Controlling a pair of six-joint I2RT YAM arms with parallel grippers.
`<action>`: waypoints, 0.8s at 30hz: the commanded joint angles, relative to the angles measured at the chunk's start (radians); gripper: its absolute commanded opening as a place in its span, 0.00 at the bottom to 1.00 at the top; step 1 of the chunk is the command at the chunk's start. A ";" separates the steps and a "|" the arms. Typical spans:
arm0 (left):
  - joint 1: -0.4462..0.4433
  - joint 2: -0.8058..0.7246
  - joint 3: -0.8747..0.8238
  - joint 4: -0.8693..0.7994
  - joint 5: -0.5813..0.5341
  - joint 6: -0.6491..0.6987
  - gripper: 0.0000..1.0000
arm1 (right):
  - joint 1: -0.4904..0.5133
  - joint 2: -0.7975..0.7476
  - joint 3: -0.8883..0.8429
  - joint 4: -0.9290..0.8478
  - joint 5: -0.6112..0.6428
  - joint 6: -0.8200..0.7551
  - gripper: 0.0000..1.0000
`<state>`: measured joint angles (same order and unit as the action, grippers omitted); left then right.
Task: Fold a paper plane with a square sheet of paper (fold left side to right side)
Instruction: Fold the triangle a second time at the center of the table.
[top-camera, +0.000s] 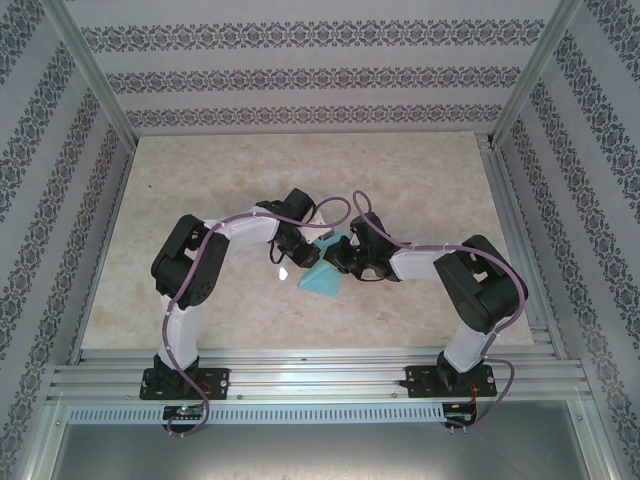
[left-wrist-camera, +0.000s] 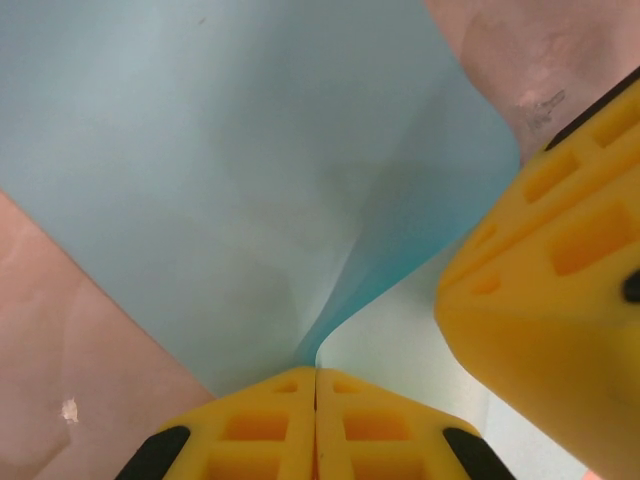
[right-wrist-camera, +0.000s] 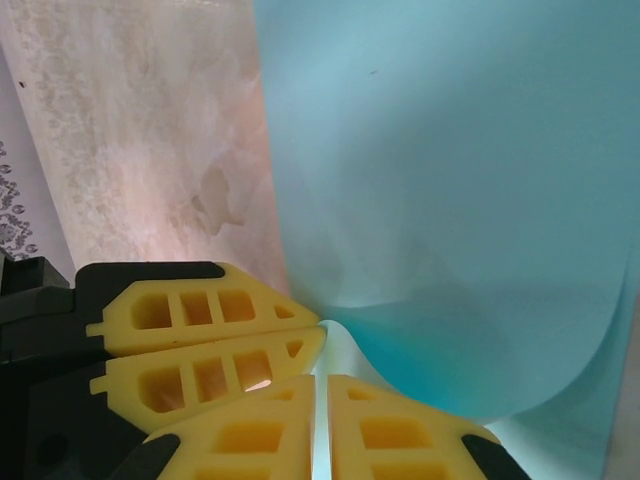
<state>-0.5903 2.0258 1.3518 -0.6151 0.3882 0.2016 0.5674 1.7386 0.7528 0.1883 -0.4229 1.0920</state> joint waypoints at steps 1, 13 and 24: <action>-0.006 0.029 0.019 0.022 0.020 -0.002 0.07 | 0.011 0.020 0.020 0.003 0.016 0.008 0.12; -0.006 0.027 0.030 0.029 0.033 -0.012 0.11 | 0.014 0.010 0.007 -0.057 0.030 -0.014 0.13; -0.006 0.032 0.031 0.031 0.025 -0.014 0.09 | 0.017 0.009 -0.010 -0.048 0.030 -0.012 0.13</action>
<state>-0.5903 2.0350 1.3624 -0.6136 0.4030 0.1970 0.5694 1.7439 0.7528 0.1345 -0.4122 1.0908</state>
